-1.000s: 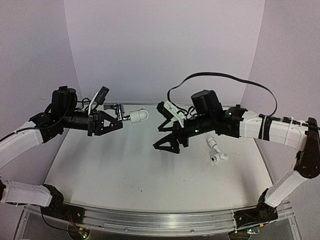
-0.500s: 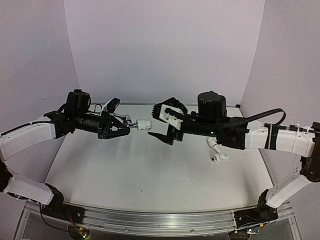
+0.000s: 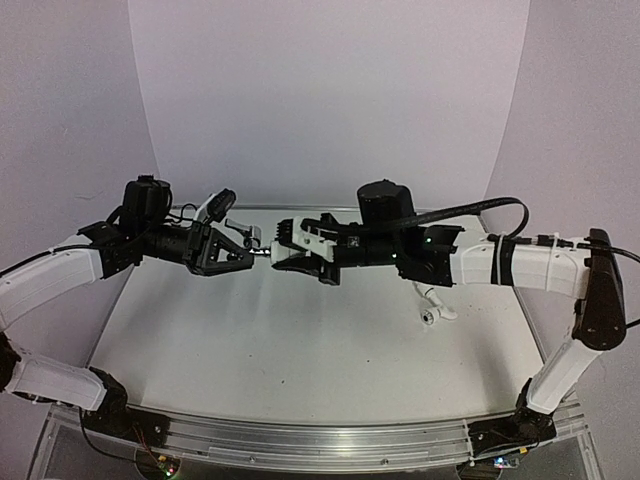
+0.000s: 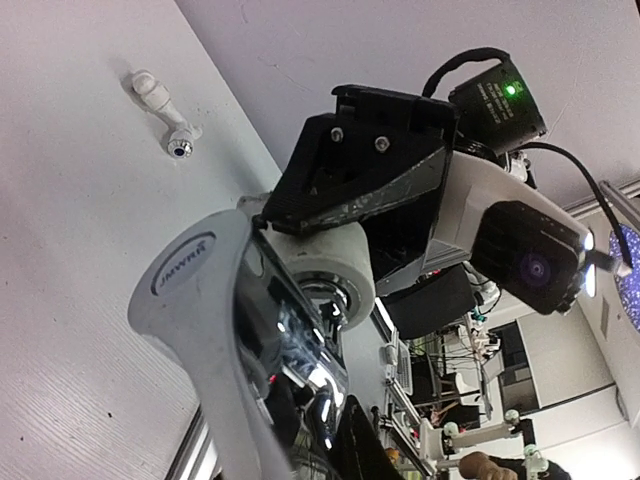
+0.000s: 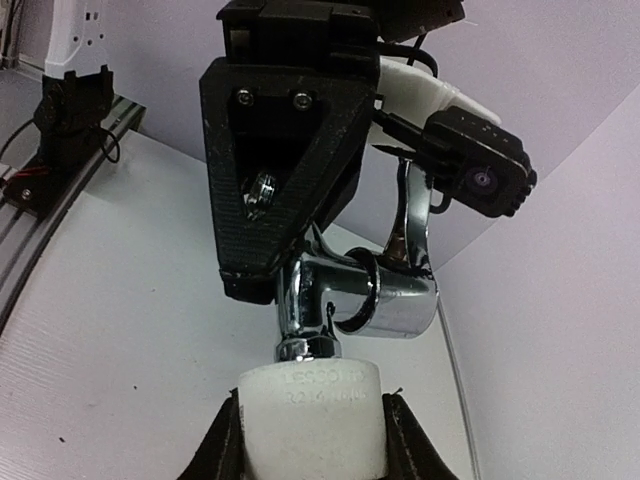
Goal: Install the water faucets
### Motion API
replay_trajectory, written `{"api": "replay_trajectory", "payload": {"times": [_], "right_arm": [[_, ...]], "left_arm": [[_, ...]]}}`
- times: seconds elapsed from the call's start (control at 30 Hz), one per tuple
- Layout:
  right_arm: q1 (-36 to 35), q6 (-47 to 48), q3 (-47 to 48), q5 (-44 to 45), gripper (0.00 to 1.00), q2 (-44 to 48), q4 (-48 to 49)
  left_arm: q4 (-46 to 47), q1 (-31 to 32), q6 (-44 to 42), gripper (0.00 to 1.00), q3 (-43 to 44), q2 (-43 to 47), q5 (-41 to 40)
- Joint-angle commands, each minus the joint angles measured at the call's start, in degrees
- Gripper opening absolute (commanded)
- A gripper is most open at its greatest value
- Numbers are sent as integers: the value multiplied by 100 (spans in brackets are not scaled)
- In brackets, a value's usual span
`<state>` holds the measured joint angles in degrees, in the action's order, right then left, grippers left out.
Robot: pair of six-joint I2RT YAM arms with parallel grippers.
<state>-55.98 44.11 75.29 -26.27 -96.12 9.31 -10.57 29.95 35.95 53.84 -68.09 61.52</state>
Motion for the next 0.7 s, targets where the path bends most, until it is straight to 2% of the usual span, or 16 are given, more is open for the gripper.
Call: {"api": "replay_trajectory", "payload": {"times": [0.0, 0.03, 0.13, 0.23, 0.33, 0.47, 0.57, 0.67], "right_arm": [[198, -796, 417, -1081, 4, 29, -286], [257, -963, 481, -1401, 0, 38, -436], [509, -1813, 733, -2710, 0, -24, -861], [680, -2866, 887, -3875, 0, -159, -899], [720, -4446, 1220, -4752, 0, -512, -867], [726, -5856, 1426, -5038, 0, -674, -761], [732, -6077, 1203, -4739, 0, -495, -717], [764, -5968, 916, -4285, 0, -300, -727]], "left_arm": [[486, 24, -1708, 0, -14, 649, 298], [486, 27, -2256, 0, -75, 810, 285], [487, 28, -3734, 0, -238, 1133, 59], [483, 28, -4556, 0, -119, 1063, -99], [486, 26, -5079, 0, 76, 811, -141], [486, 28, -5500, 0, 90, 771, -628], [509, 28, -5539, 0, 48, 827, -1218], [582, 28, -4987, 0, 72, 784, -1784]]}}
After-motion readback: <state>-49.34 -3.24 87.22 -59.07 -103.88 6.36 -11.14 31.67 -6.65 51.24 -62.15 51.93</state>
